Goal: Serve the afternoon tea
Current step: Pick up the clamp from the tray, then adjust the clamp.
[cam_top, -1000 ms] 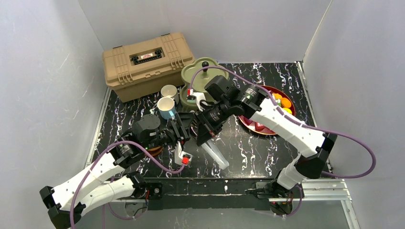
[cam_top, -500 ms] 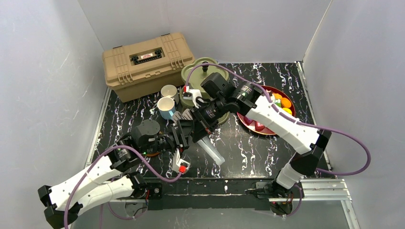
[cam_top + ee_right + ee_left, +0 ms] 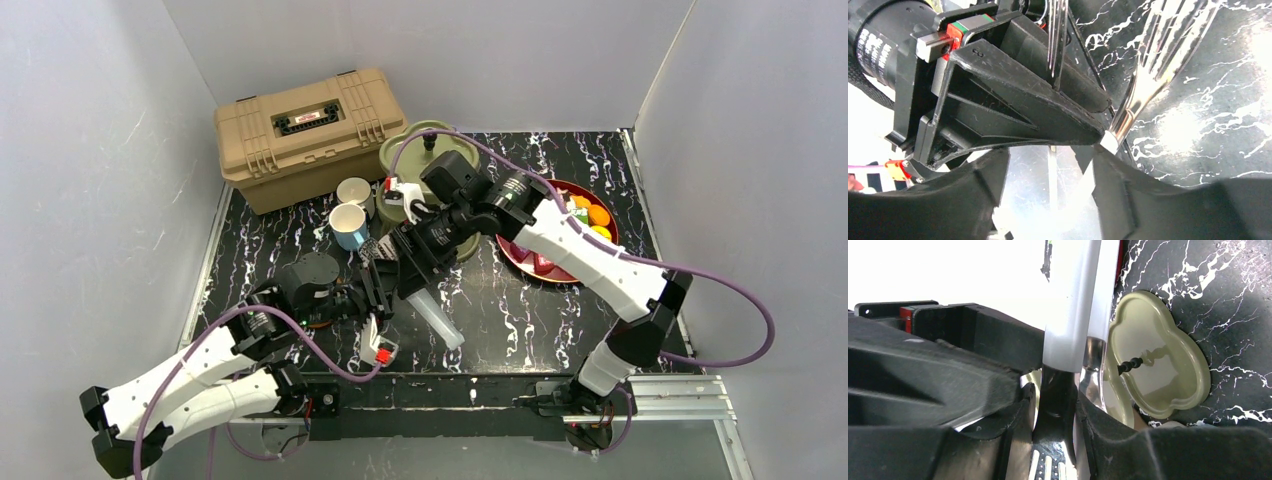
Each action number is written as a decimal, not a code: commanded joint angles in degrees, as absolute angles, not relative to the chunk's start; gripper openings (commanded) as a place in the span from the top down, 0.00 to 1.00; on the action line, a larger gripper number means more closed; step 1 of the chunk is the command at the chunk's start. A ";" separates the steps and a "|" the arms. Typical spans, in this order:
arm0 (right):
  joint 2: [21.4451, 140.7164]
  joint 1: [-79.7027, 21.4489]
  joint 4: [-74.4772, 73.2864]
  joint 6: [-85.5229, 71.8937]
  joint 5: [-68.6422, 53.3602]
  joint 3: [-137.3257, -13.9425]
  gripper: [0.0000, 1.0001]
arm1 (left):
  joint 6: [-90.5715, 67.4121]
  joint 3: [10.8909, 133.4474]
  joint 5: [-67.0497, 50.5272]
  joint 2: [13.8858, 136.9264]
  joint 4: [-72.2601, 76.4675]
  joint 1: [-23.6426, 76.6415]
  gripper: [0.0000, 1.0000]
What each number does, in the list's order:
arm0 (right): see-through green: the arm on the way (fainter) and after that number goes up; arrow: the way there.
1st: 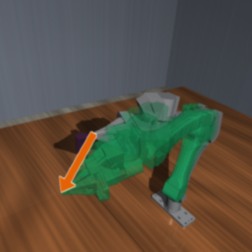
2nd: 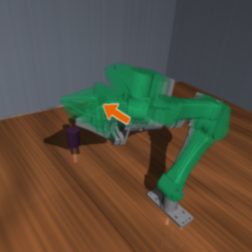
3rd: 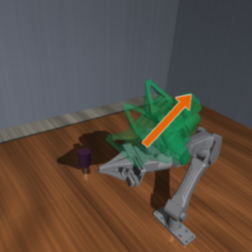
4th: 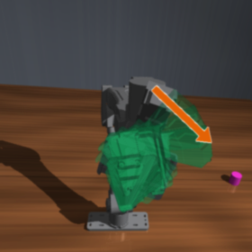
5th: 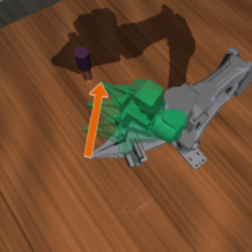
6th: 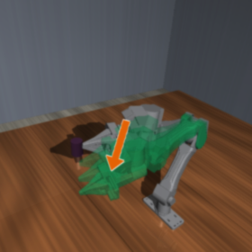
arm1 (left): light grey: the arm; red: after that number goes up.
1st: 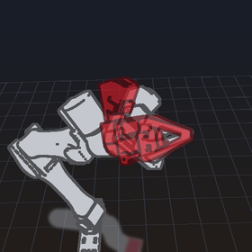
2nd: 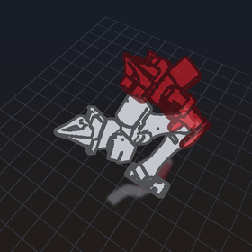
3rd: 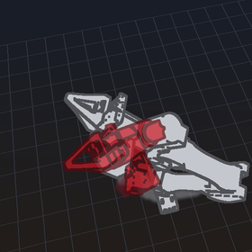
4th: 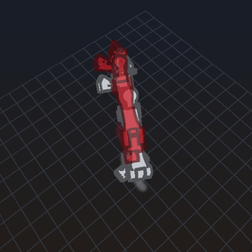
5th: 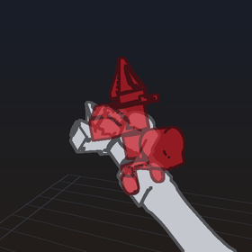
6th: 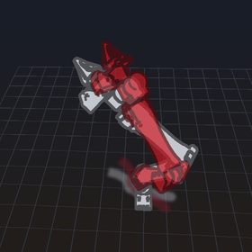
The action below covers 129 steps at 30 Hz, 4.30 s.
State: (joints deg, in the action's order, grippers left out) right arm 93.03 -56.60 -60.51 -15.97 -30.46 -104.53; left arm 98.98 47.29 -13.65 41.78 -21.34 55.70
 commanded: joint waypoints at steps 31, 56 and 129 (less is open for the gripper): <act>60.78 -49.75 -19.42 -23.58 -4.24 -85.32 0.02 | 41.06 72.75 29.64 58.02 0.44 56.45 1.00; 68.30 -50.62 -10.54 -52.08 7.94 -82.98 0.06 | 88.17 51.23 3.37 57.94 41.78 56.79 1.00; 70.30 -51.77 -7.08 -35.31 4.79 -81.75 0.88 | -1.24 76.69 1.58 61.50 -20.06 59.44 0.06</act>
State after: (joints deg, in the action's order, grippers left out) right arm 69.84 -51.29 -11.53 -36.01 6.00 -79.70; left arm 2.13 75.22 -0.03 60.10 -22.85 59.37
